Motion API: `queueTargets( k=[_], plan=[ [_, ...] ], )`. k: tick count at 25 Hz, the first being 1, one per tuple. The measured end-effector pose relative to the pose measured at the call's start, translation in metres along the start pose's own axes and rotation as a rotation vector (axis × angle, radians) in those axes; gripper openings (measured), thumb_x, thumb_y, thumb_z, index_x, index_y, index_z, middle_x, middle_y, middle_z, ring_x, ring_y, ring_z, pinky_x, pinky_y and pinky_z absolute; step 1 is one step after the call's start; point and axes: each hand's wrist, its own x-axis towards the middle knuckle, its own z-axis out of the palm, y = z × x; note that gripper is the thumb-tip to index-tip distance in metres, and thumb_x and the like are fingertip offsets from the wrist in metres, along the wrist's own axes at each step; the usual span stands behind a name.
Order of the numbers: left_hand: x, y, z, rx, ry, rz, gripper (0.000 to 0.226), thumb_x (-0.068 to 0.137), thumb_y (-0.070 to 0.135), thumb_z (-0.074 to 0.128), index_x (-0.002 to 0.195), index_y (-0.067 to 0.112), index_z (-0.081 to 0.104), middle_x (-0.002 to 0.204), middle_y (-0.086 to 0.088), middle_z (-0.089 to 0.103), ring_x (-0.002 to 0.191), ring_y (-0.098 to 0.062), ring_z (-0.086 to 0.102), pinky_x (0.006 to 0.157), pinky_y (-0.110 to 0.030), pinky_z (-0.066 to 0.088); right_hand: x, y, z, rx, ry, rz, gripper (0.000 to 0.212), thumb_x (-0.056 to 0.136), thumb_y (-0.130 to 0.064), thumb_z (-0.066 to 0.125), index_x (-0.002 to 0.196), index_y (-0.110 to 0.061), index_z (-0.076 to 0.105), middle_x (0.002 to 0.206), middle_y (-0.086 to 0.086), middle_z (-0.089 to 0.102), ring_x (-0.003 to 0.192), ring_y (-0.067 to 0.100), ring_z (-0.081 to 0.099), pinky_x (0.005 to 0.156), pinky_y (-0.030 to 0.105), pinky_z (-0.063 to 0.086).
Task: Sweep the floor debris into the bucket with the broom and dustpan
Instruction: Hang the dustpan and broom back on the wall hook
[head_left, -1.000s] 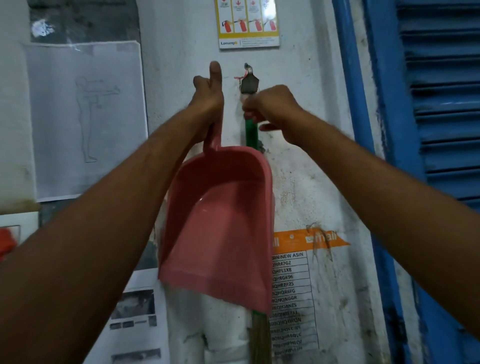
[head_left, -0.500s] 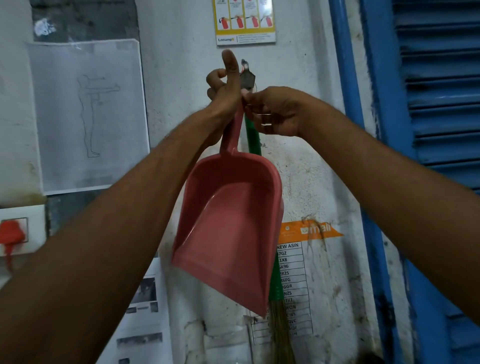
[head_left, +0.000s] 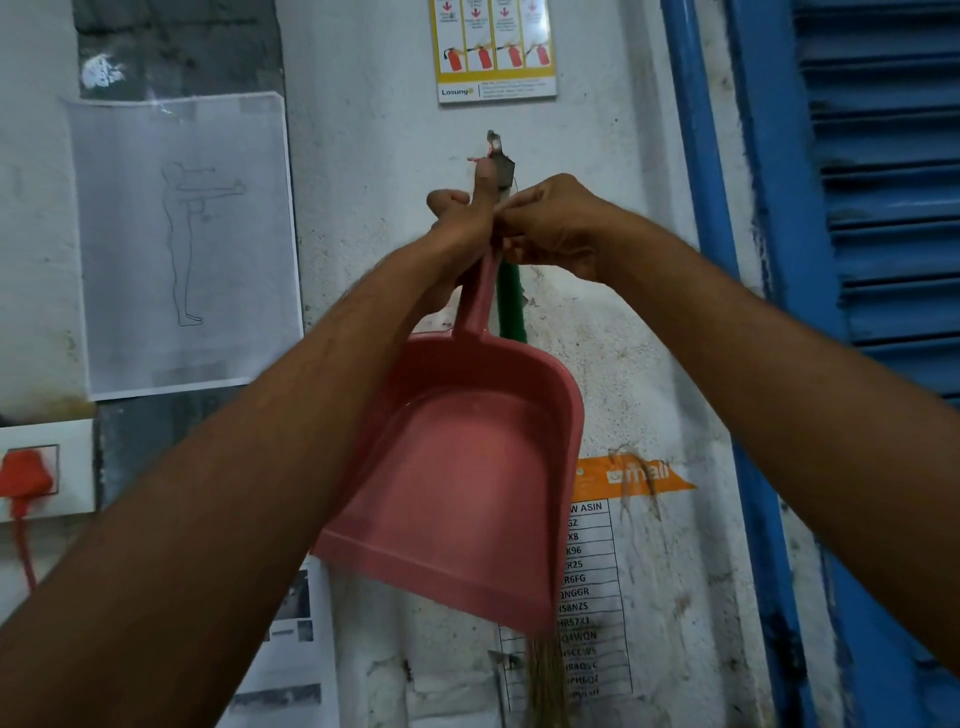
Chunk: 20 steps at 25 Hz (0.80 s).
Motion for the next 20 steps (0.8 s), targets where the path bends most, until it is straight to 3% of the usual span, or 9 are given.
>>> queueTargets(
  k=[2,4,7,10,12,15,17,20],
  plan=[
    [0.004,-0.008,-0.008,-0.107,-0.037,0.004,0.051,0.105,0.048,0.05,0.128,0.003,0.051,0.11,-0.009,0.068,0.087,-0.018,0.071,0.06,-0.025,0.057,0.004,0.004,0.0,0.013,0.028,-0.011,0.021,0.091,-0.01,0.073,0.104,0.006,0.073,0.081,0.012,0.073,0.072,0.016,0.069,0.076,0.03,0.063],
    [0.009,-0.017,-0.015,-0.198,-0.008,0.05,0.034,0.1,0.028,0.065,0.119,-0.001,0.063,0.106,-0.016,0.073,0.077,-0.018,0.076,0.062,-0.024,0.059,0.007,0.008,-0.002,0.025,0.045,-0.005,0.021,0.092,-0.01,0.072,0.105,0.007,0.072,0.087,0.017,0.073,0.079,0.021,0.067,0.079,0.032,0.063],
    [0.011,-0.028,-0.025,-0.292,-0.022,0.112,0.027,0.091,0.015,0.076,0.109,-0.004,0.069,0.091,-0.016,0.075,0.072,-0.015,0.076,0.07,-0.024,0.06,0.008,0.009,-0.006,0.04,0.054,-0.021,0.017,0.093,-0.007,0.069,0.105,0.005,0.072,0.102,0.023,0.073,0.085,0.023,0.067,0.07,0.024,0.061],
    [0.006,-0.026,-0.032,-0.31,-0.134,0.096,0.033,0.087,0.006,0.078,0.116,-0.008,0.07,0.093,-0.015,0.075,0.077,-0.015,0.076,0.073,-0.021,0.059,0.009,0.01,-0.012,0.051,0.08,-0.038,0.016,0.093,-0.007,0.069,0.105,0.004,0.073,0.108,0.022,0.073,0.084,0.02,0.069,0.067,0.02,0.057],
    [0.003,-0.018,-0.033,-0.243,-0.116,0.065,0.029,0.085,0.0,0.079,0.113,-0.007,0.071,0.091,-0.016,0.075,0.076,-0.016,0.076,0.07,-0.021,0.06,0.01,0.011,-0.013,0.039,0.08,-0.034,0.016,0.094,-0.008,0.07,0.106,0.002,0.073,0.109,0.021,0.073,0.083,0.018,0.07,0.066,0.02,0.057],
    [0.007,-0.006,-0.034,-0.047,0.03,0.077,0.015,0.083,-0.012,0.076,0.092,-0.001,0.074,0.091,-0.019,0.074,0.081,-0.023,0.076,0.066,-0.022,0.061,0.01,0.017,-0.01,-0.019,0.035,-0.033,0.018,0.093,-0.012,0.072,0.106,-0.001,0.074,0.109,0.02,0.073,0.083,0.017,0.067,0.065,0.019,0.055],
    [0.016,-0.001,-0.037,0.1,0.132,0.14,0.022,0.08,-0.014,0.076,0.08,0.007,0.073,0.093,-0.017,0.074,0.086,-0.022,0.075,0.069,-0.024,0.062,0.007,0.018,-0.009,-0.052,-0.013,-0.03,0.018,0.092,-0.015,0.073,0.106,-0.003,0.075,0.102,0.016,0.072,0.084,0.016,0.064,0.068,0.021,0.057],
    [0.024,0.006,-0.035,0.205,0.156,0.268,0.023,0.078,-0.009,0.079,0.084,0.013,0.074,0.096,-0.009,0.074,0.09,-0.019,0.074,0.072,-0.026,0.063,0.003,0.016,-0.005,-0.099,-0.056,0.015,0.019,0.092,-0.018,0.072,0.107,-0.006,0.075,0.09,0.007,0.067,0.082,0.013,0.062,0.077,0.03,0.058]
  ],
)
